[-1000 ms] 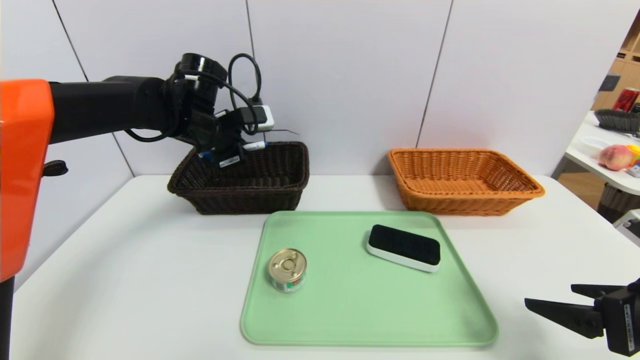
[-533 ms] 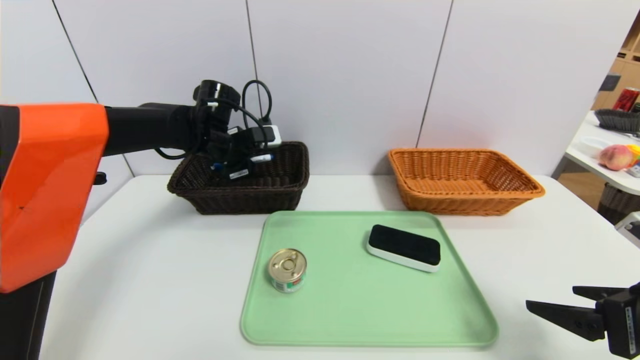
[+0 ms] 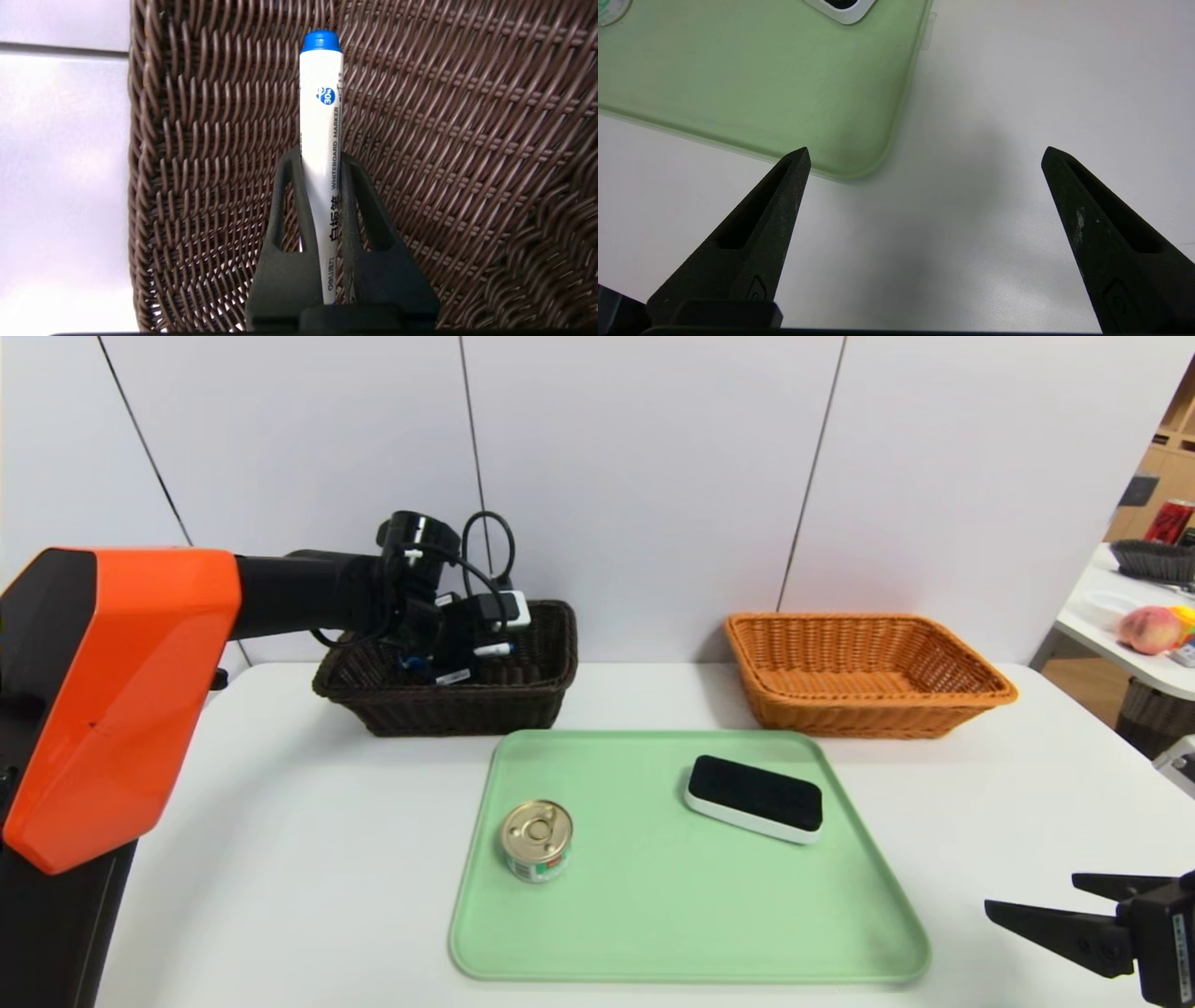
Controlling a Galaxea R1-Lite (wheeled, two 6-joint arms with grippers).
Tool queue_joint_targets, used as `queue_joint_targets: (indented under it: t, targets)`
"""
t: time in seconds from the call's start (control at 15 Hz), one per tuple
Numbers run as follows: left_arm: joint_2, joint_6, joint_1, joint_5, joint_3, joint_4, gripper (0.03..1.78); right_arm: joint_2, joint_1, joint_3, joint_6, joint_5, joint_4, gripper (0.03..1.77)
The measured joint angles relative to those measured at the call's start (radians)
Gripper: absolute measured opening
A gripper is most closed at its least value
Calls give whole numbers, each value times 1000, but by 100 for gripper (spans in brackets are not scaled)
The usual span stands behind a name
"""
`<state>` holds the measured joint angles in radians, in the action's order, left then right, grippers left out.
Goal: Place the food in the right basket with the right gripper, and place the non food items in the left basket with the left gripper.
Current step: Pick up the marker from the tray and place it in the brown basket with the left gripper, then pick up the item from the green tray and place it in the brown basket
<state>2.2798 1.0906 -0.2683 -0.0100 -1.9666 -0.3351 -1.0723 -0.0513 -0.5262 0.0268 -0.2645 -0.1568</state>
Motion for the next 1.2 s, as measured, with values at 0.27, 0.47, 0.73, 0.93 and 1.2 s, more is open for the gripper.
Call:
queue_joint_targets:
  t: [0.27,0.47,0.73,0.93,1.2]
  targets:
    - [3,-3,1,-1,-2,-1,40,2,1,2,-1,1,0,171]
    - [3,-17,0,0,-5,1,82,3,1,5,-1,2,1,171]
    - [-4,-115,0,1,-11,36,118,4,1,11,-1,3,1,171]
    - [-20,-292,-5,1,-13,123,135,10,1,13,-1,1,1,171]
    - [-68,-529,-49,2,-12,129,149,14,1,13,0,-2,2,171]
